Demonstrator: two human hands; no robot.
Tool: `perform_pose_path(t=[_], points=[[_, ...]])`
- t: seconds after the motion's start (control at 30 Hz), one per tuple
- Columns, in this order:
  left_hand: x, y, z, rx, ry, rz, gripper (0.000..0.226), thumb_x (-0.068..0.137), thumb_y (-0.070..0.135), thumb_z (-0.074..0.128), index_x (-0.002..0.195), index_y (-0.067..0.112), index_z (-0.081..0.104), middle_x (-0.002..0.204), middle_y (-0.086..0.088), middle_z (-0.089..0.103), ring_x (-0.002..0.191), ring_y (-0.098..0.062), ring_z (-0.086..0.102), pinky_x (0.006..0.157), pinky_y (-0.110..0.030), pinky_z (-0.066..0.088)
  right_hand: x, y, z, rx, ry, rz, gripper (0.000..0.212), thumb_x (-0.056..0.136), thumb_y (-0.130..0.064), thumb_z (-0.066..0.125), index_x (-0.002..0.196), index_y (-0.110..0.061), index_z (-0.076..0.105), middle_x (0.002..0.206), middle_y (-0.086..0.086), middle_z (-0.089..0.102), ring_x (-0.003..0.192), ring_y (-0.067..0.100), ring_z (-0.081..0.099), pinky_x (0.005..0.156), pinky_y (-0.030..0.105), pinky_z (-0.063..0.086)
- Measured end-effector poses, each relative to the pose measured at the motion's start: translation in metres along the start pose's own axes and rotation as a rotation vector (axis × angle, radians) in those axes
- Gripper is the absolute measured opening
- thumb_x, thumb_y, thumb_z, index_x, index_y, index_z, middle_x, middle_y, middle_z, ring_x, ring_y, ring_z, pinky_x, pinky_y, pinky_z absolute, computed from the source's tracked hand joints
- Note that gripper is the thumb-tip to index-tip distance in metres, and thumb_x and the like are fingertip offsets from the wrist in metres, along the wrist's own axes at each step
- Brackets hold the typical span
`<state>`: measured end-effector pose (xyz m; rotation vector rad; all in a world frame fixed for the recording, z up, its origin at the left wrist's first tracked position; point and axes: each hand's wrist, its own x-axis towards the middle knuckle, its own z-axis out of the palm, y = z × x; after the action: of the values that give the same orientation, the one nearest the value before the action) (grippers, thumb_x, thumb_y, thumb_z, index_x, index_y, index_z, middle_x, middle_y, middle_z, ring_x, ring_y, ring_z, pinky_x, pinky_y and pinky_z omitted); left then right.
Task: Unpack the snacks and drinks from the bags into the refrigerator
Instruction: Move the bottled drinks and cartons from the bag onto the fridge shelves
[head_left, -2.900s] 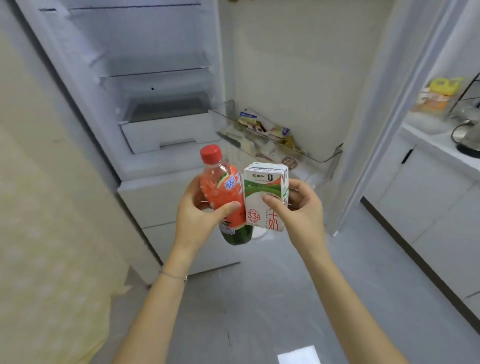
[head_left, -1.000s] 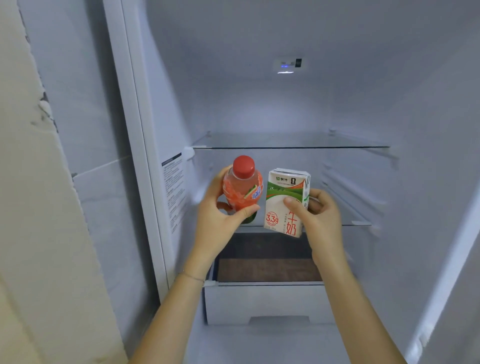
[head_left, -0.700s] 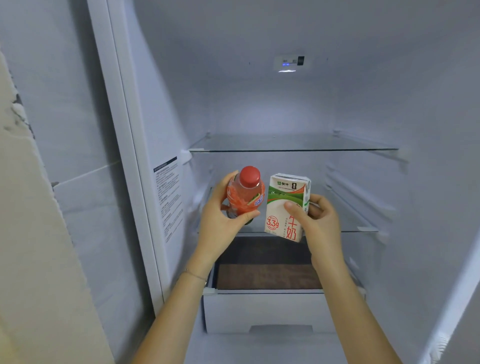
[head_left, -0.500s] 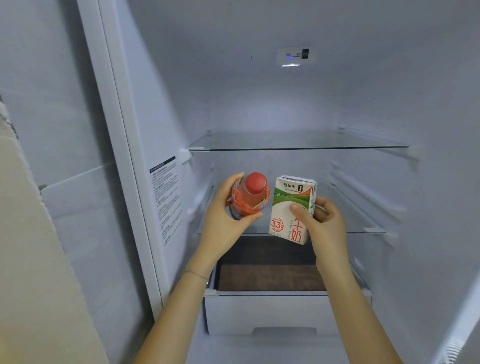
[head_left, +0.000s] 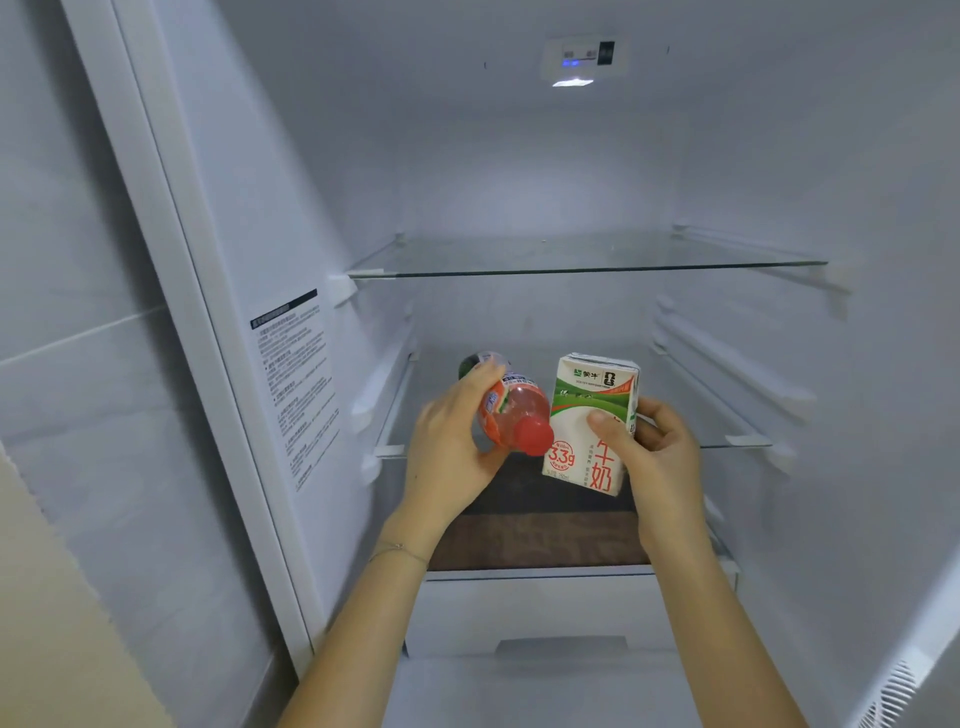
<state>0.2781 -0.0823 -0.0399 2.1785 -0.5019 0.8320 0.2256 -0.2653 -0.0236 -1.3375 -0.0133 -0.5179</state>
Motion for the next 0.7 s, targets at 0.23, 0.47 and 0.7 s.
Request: perform_pose_path(t=[0.23,0.47,0.7], points=[[-0.002,0.003,-0.006,0.012,-0.079,0.027,0.081,0.075,0.033,0.082,0.136,0.044,0.03,0.145,0.002,0.047,0.12,-0.01,0.045,0.102,-0.052,0.046,0.004,0.01,-0.004,-0.013,0.019,0.036,0.026,0.082,-0.017,0.073,0.1,-0.025,0.057,0.092,-0.013,0.068,0.072,-0.001,0.07,0.051,0.016,0.053],[-0.004,0.01,-0.005,0.0,-0.177,-0.02,0.086,0.071,0.045,0.082,0.136,0.049,0.027,0.155,0.012,0.031,0.125,0.003,0.025,0.114,-0.049,0.033,0.009,0.015,-0.007,-0.019,0.031,0.05,0.026,0.082,-0.017,0.072,0.103,-0.022,0.058,0.09,-0.013,0.068,0.07,-0.003,0.069,0.049,0.015,0.052],[-0.006,0.02,-0.008,0.032,-0.347,-0.041,0.111,0.057,0.081,0.065,0.148,0.04,0.015,0.16,0.016,0.007,0.146,-0.013,0.018,0.119,-0.05,0.023,0.01,0.017,-0.011,-0.021,0.037,0.049,0.028,0.081,-0.019,0.072,0.105,-0.023,0.058,0.091,-0.012,0.068,0.071,-0.005,0.068,0.05,0.015,0.052]])
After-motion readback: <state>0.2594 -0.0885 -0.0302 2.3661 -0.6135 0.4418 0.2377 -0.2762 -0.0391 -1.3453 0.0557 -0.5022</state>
